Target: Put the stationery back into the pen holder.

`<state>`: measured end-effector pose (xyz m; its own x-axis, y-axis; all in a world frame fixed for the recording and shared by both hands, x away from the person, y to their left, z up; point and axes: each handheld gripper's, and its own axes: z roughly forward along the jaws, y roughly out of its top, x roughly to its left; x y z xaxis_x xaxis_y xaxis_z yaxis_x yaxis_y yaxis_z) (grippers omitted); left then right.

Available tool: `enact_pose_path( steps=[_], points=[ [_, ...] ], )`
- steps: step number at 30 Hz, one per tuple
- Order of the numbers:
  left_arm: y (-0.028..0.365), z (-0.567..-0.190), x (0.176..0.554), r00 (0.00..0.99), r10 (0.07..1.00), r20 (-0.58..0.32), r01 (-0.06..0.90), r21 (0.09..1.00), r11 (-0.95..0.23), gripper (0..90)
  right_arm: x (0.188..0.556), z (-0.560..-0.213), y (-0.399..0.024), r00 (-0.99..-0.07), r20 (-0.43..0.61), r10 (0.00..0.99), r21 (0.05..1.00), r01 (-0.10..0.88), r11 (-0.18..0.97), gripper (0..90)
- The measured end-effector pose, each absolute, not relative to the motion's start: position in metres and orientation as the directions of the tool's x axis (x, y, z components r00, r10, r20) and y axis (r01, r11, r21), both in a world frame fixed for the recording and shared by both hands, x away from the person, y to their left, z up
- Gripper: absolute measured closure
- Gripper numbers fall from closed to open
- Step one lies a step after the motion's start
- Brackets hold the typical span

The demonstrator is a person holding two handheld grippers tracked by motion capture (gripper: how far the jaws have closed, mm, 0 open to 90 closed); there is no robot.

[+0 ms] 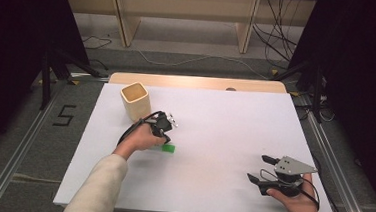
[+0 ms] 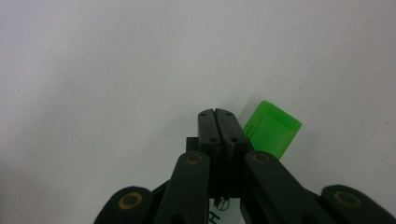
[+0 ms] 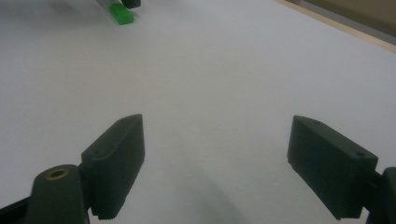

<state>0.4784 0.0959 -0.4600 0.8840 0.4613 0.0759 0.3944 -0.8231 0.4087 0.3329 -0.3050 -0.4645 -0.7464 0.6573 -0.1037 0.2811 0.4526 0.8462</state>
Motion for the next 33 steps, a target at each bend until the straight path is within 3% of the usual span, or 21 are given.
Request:
enact_pose_path(
  steps=[24, 33],
  points=[
    [0.098, -0.46, 0.476, 0.893, 0.44, 0.091, 0.366, 0.419, -0.831, 89.2, 0.333, -0.464, -0.305, -0.745, -0.103, 0.659, 0.847, 0.282, 0.451, 19.7],
    [0.113, -0.451, 0.476, 0.9, 0.42, 0.114, 0.335, 0.435, -0.836, 74.3, 0.333, -0.464, -0.305, -0.745, -0.101, 0.659, 0.847, 0.283, 0.45, 19.7]
  ],
)
